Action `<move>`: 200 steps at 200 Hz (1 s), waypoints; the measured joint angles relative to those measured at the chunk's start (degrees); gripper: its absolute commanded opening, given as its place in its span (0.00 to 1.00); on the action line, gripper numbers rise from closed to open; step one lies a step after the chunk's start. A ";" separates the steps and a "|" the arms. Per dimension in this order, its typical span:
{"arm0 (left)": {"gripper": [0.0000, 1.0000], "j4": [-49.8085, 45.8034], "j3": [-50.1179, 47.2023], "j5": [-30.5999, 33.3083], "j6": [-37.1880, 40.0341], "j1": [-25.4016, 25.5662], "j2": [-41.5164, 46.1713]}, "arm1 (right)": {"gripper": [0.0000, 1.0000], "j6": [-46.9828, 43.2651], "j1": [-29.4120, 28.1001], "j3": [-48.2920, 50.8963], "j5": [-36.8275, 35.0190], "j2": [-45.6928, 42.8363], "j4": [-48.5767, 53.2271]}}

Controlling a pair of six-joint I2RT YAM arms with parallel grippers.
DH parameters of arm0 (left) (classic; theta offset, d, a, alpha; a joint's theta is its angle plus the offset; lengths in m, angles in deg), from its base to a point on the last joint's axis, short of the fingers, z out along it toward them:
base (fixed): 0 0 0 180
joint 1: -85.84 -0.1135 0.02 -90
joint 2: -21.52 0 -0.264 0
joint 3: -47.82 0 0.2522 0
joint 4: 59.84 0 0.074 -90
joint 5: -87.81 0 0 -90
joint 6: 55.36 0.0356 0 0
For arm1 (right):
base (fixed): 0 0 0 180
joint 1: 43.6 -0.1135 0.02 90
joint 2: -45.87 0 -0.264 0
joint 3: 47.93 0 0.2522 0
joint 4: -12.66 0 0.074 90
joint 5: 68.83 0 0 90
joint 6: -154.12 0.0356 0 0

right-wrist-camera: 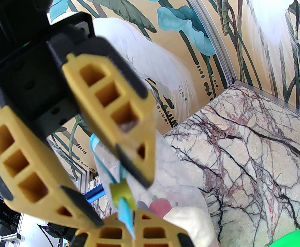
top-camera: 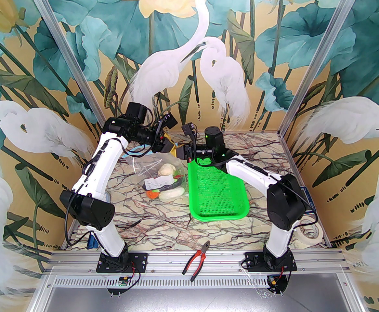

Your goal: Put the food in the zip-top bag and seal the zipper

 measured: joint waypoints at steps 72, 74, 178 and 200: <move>0.17 -2.10 0.90 -1.62 1.40 0.00 -1.22 | 0.00 -0.02 0.00 0.00 -0.04 0.07 0.94; 0.16 -2.19 0.90 -1.66 1.55 0.00 -1.22 | 0.00 -0.02 0.00 0.00 -0.07 0.07 0.96; 0.14 -3.76 2.29 -0.87 2.36 -0.66 -2.23 | 0.00 -1.20 -0.09 0.02 -1.53 0.02 1.40; 0.14 -3.91 2.27 -0.76 2.36 -1.77 -2.23 | 0.00 -1.81 -0.22 0.02 -1.79 -0.15 1.36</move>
